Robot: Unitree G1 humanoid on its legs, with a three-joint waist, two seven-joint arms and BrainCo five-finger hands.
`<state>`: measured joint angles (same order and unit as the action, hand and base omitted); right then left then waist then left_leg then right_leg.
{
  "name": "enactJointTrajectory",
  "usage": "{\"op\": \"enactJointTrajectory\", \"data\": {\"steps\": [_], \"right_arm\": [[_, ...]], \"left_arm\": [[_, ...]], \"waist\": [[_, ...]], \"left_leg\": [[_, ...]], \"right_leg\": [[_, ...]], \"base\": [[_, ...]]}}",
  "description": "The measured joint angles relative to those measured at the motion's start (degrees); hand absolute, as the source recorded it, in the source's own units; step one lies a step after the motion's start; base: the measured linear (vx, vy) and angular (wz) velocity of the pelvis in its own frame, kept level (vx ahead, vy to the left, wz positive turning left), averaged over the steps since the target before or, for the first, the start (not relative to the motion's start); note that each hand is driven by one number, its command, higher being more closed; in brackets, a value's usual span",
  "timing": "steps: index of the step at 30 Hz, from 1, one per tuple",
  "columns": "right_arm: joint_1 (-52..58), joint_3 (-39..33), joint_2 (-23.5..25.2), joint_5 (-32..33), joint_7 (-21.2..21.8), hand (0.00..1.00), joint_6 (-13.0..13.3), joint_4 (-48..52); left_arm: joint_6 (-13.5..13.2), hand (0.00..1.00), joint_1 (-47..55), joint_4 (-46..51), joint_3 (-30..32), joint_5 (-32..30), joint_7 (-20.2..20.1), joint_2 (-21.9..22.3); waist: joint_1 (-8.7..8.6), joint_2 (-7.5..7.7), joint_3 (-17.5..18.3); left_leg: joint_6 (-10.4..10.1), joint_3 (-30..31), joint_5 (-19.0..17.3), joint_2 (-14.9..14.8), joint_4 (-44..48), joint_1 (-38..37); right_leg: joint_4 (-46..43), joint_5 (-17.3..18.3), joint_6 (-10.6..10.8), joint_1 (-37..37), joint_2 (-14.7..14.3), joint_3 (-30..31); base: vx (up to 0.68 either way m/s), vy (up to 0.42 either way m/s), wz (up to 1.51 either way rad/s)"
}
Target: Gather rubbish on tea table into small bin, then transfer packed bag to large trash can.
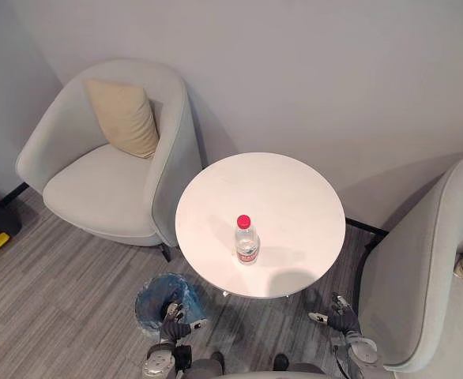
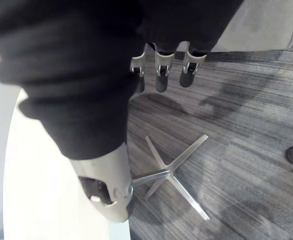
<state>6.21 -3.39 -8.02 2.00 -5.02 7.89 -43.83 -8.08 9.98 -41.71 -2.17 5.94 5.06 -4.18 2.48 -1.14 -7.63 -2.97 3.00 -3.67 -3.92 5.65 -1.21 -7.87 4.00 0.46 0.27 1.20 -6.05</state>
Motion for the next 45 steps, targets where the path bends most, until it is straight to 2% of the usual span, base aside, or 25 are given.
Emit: {"op": "enactJointTrajectory", "data": {"steps": [9,16,22,33,37,45], "right_arm": [[3.1,3.0,0.2,-3.4,-0.2,0.0,0.5,8.9],[3.3,3.8,-0.8,-5.3,-0.2,0.0,0.9,19.9],[2.8,4.7,-3.0,-7.0,0.1,0.0,2.7,25.2],[-3.4,13.2,-5.5,-8.6,0.3,0.0,2.9,26.2],[-6.6,15.9,-6.0,-8.9,0.3,0.0,3.0,26.2],[-13.3,20.2,-5.3,-8.9,0.1,0.0,3.0,21.3]], "left_arm": [[0.0,0.0,0.1,-1.8,-0.8,0.0,0.0,-0.6],[0.0,0.0,0.4,-1.8,-2.2,-0.1,0.0,-1.1],[0.0,0.0,0.6,-1.7,-2.3,-0.5,-0.1,-1.3],[-0.1,0.0,0.6,-1.7,-4.0,-0.6,-1.2,-2.8],[-0.1,0.0,1.1,-1.7,-4.6,-1.1,-1.3,-2.8],[-1.3,0.0,1.1,-1.7,-5.1,-1.4,-1.2,-2.8]], "waist": [[-0.03,0.37,0.0],[-0.02,0.34,0.1],[0.01,0.42,0.3],[0.3,0.6,0.4],[1.52,0.5,0.4],[2.16,0.26,0.1]], "left_leg": [[-0.9,1.3,1.0,0.2,-1.8,-0.7],[-1.1,2.2,2.2,0.1,-3.6,-0.6],[-1.2,2.5,2.4,0.1,-3.6,-0.5],[-1.2,4.0,2.4,0.3,-3.7,0.9],[-1.2,4.1,2.5,0.3,-3.8,2.7],[-0.7,5.0,3.1,1.1,-4.7,3.8]], "right_leg": [[4.7,-2.7,0.3,2.6,0.0,-0.7],[6.0,-3.0,0.3,2.6,-0.2,-1.8],[6.1,-3.1,0.1,2.6,-0.3,-1.8],[7.1,-3.1,0.1,2.3,-0.2,-3.3],[7.2,-3.3,0.0,0.5,-0.3,-3.4],[8.4,-3.4,0.2,0.3,-0.1,-4.8]], "base": [[-0.07,0.002,0.06],[-0.03,-0.01,0.08],[0.05,-0.003,0.0],[0.0,0.005,0.07],[0.0,0.001,0.01],[0.02,0.005,0.09]]}}
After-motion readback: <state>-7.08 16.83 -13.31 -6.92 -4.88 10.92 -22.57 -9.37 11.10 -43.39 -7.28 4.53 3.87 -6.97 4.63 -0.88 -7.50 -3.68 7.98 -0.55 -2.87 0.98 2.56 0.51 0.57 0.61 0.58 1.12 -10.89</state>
